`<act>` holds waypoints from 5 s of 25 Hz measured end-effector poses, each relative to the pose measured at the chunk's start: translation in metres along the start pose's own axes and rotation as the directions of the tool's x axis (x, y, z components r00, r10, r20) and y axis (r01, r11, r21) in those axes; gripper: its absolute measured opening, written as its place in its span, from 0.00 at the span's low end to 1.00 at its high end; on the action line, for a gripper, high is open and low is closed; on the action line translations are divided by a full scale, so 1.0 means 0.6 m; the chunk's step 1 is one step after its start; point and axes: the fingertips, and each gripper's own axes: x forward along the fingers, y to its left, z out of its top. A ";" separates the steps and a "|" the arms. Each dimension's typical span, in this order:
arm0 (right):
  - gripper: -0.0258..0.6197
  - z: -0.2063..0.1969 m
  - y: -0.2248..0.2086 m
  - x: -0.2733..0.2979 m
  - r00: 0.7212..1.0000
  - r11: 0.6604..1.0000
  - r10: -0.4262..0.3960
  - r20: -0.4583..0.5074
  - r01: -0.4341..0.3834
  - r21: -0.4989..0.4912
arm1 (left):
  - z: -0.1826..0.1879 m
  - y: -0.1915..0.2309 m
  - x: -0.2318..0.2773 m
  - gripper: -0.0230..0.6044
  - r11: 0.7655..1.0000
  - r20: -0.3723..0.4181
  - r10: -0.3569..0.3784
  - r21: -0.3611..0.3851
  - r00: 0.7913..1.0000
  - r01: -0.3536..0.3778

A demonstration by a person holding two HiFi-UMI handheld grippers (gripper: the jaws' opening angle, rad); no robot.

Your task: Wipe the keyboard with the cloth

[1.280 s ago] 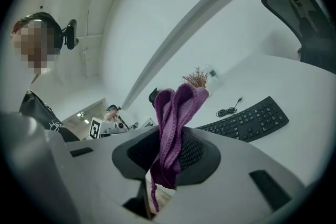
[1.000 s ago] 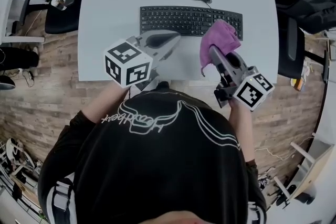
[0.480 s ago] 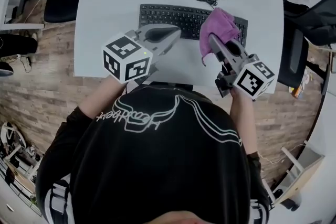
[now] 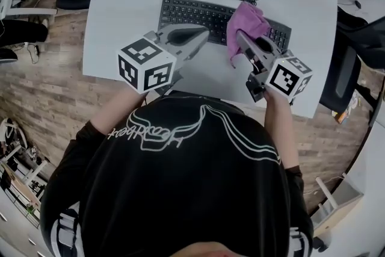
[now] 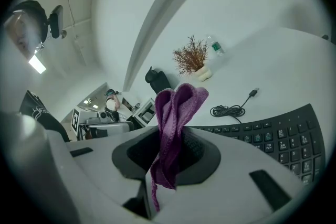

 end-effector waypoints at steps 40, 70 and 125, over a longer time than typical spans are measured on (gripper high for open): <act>0.14 -0.080 -0.119 0.059 0.976 0.989 -0.132 -0.174 0.143 0.048 | -0.041 0.023 0.014 0.05 0.996 0.001 0.039 -0.086 0.999 -0.038; 0.14 -0.071 -0.221 -0.062 0.967 0.969 -0.179 -0.181 0.205 0.138 | -0.037 -0.034 0.082 0.05 0.996 -0.005 0.052 -0.074 0.999 -0.052; 0.14 -0.012 -0.131 -0.078 0.979 0.994 -0.100 -0.176 0.105 0.022 | -0.050 -0.043 0.040 0.05 0.992 0.008 0.083 -0.091 0.997 -0.082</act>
